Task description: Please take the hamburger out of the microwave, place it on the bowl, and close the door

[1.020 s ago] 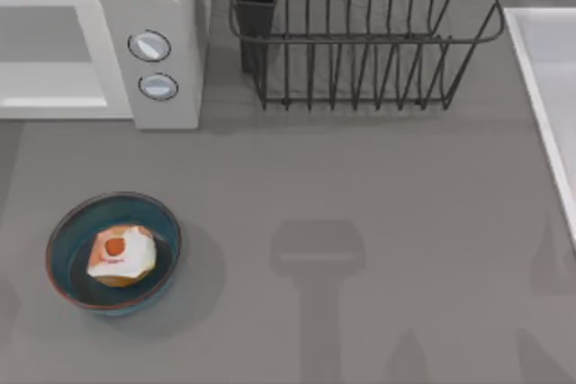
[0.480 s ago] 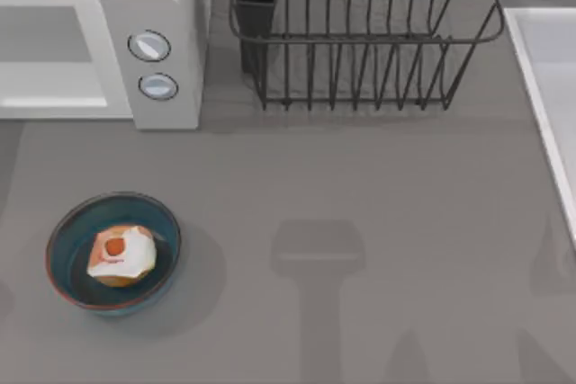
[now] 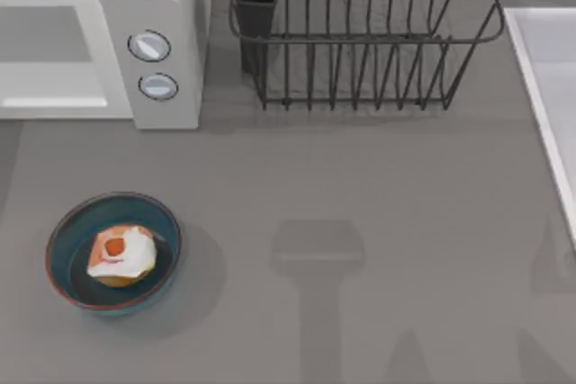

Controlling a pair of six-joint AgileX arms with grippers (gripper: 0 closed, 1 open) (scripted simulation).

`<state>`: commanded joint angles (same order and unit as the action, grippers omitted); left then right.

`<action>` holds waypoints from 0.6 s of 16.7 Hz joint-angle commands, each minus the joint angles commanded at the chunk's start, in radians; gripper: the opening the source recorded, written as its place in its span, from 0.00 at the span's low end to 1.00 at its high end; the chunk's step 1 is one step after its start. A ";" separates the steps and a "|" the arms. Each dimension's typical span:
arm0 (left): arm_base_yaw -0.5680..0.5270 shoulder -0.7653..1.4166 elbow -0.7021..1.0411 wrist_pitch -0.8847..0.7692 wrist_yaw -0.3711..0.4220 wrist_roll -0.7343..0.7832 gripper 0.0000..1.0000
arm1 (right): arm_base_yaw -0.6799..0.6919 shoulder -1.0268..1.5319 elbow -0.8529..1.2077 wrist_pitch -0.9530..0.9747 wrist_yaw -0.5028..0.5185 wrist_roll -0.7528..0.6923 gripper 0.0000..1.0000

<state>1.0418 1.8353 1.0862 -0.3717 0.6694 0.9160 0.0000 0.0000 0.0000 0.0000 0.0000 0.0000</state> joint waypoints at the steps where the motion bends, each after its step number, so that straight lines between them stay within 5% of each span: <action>1: 0.000 0.005 -0.010 0.011 0.000 0.000 0.00 | 0.000 0.000 0.000 0.000 0.000 0.000 1.00; 10: -0.066 -0.104 -0.127 0.067 -0.031 -0.067 0.00 | 0.000 0.000 0.000 0.000 0.000 0.000 1.00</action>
<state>0.9756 1.7315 0.9592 -0.3044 0.6384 0.8486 0.0000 0.0000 0.0000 0.0000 0.0000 0.0000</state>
